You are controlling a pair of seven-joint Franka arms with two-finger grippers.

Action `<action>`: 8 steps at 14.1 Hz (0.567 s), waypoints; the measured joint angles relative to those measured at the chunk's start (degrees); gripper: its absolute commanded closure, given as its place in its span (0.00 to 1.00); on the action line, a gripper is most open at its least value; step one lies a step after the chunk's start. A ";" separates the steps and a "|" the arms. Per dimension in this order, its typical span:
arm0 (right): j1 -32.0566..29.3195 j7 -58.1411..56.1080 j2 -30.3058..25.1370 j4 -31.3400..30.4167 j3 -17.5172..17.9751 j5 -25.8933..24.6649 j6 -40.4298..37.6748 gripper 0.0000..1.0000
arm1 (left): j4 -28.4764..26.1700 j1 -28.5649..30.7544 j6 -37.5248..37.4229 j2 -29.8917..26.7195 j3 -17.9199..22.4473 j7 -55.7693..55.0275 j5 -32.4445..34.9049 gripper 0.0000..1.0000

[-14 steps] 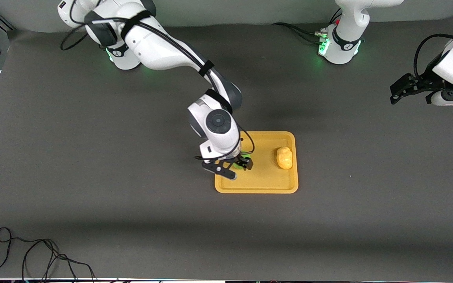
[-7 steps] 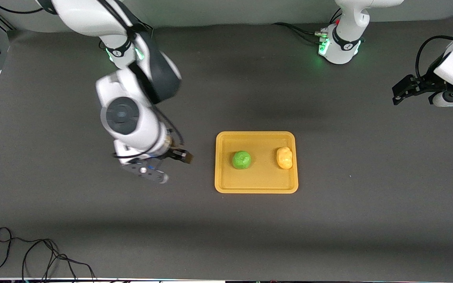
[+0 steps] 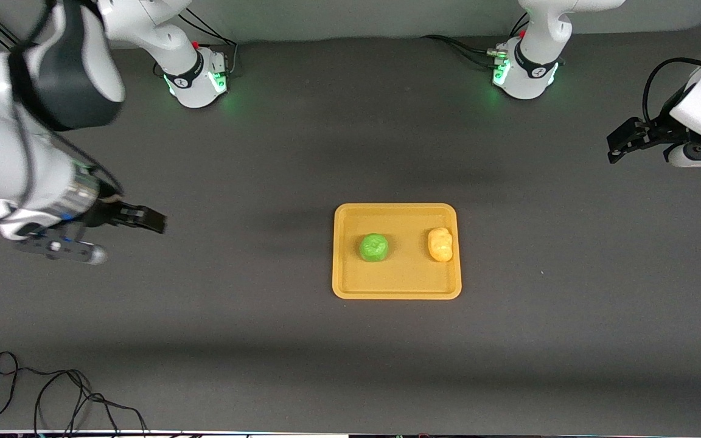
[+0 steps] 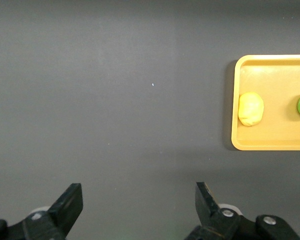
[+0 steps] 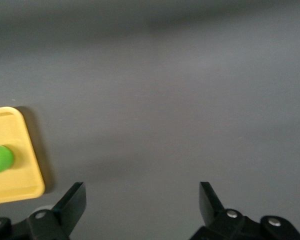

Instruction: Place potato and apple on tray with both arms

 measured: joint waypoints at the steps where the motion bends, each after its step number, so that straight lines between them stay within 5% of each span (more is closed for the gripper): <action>1: -0.90 -1.62 -1.04 -0.92 -1.01 0.00 0.00 0.00 | -0.05 0.00 0.00 0.02 0.00 0.01 0.00 0.00; 4: -9.02 -2.54 -2.25 -0.86 4.61 -0.33 -0.02 0.00 | -0.11 0.00 0.01 0.12 0.01 0.02 0.01 0.00; 8: -23.60 -2.51 -4.76 -1.18 21.49 -6.00 -0.20 0.00 | -0.12 0.00 0.13 0.67 0.01 0.03 0.02 0.00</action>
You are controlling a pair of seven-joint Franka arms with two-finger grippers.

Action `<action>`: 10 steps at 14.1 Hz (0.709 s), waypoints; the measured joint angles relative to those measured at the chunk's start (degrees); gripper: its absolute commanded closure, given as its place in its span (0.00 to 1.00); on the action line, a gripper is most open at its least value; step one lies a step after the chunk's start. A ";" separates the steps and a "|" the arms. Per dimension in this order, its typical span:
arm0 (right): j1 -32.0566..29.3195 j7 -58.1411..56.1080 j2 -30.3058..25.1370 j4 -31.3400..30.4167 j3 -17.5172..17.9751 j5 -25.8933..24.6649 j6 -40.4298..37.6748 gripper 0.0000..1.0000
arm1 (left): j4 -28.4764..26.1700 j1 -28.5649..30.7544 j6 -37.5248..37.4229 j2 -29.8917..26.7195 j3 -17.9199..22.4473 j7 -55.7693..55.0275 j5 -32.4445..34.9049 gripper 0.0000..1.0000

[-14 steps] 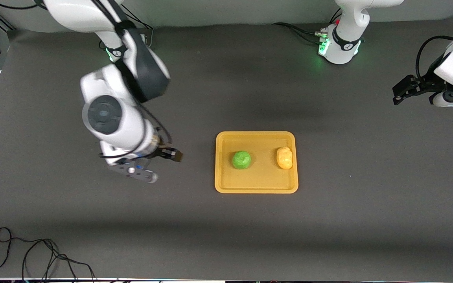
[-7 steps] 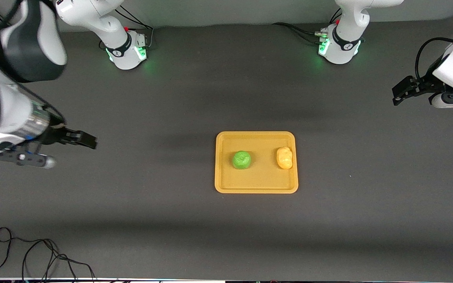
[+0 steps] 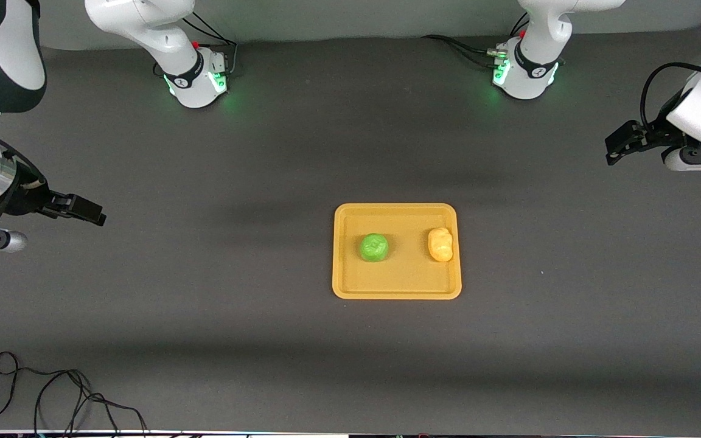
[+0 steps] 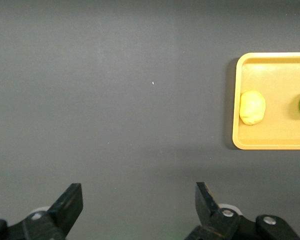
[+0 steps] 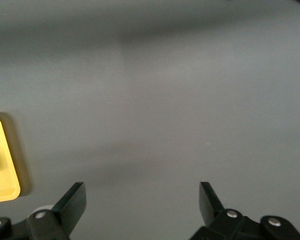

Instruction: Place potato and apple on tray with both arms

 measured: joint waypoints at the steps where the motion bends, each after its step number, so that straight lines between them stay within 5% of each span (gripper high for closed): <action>1: -3.91 0.00 -0.68 -0.33 4.08 -0.48 -0.11 0.00 | 0.00 0.00 0.04 0.10 0.00 0.00 0.00 0.00; 6: -15.69 -0.34 -6.70 -9.23 14.82 -0.73 4.55 0.00 | -0.01 0.00 0.12 0.28 0.00 0.02 0.00 0.00; 10: -16.34 -2.97 -8.81 -12.18 16.29 -0.76 5.01 0.00 | -0.02 0.00 0.18 0.52 0.00 0.02 0.00 0.00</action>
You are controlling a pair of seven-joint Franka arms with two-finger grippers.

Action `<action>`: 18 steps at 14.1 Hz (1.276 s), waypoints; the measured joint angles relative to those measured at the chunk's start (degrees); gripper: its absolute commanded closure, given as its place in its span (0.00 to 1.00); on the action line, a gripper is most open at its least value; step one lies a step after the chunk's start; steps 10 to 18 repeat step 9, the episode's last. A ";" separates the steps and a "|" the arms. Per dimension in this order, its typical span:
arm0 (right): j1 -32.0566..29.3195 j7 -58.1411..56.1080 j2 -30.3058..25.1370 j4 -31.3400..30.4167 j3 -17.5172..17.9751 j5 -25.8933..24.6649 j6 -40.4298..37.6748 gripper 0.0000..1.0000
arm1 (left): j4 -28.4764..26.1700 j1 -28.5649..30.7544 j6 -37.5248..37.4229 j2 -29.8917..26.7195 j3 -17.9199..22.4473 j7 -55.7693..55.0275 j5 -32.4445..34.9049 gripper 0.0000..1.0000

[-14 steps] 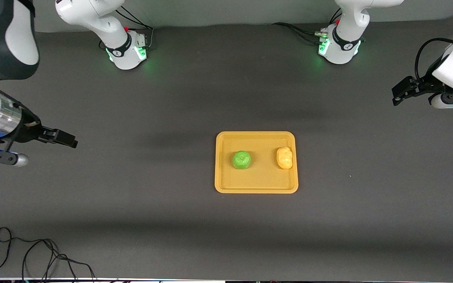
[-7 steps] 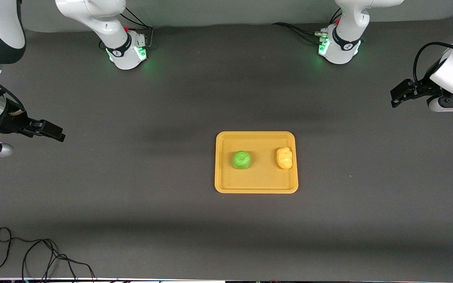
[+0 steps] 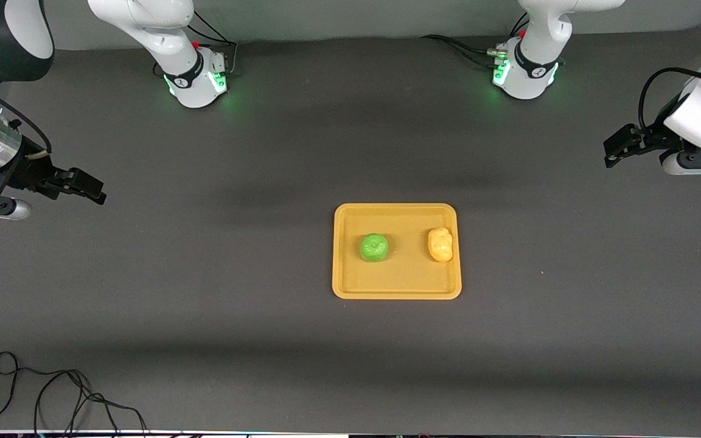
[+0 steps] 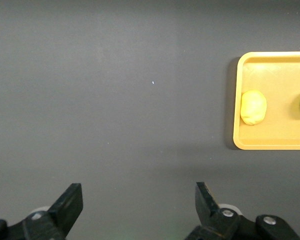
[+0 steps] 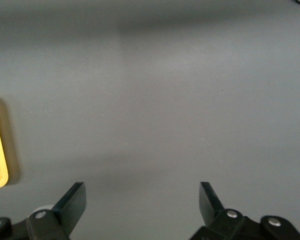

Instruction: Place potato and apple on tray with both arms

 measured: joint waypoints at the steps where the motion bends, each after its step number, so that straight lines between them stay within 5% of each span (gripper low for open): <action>1: -0.01 -0.30 0.00 -0.05 0.00 0.00 -0.13 0.00 | 0.00 0.00 0.01 0.08 0.00 0.00 0.00 0.00; 18: -0.12 -2.54 -0.39 0.96 -0.50 2.96 -1.76 0.00 | 0.00 0.00 0.19 0.40 0.00 0.01 0.00 0.00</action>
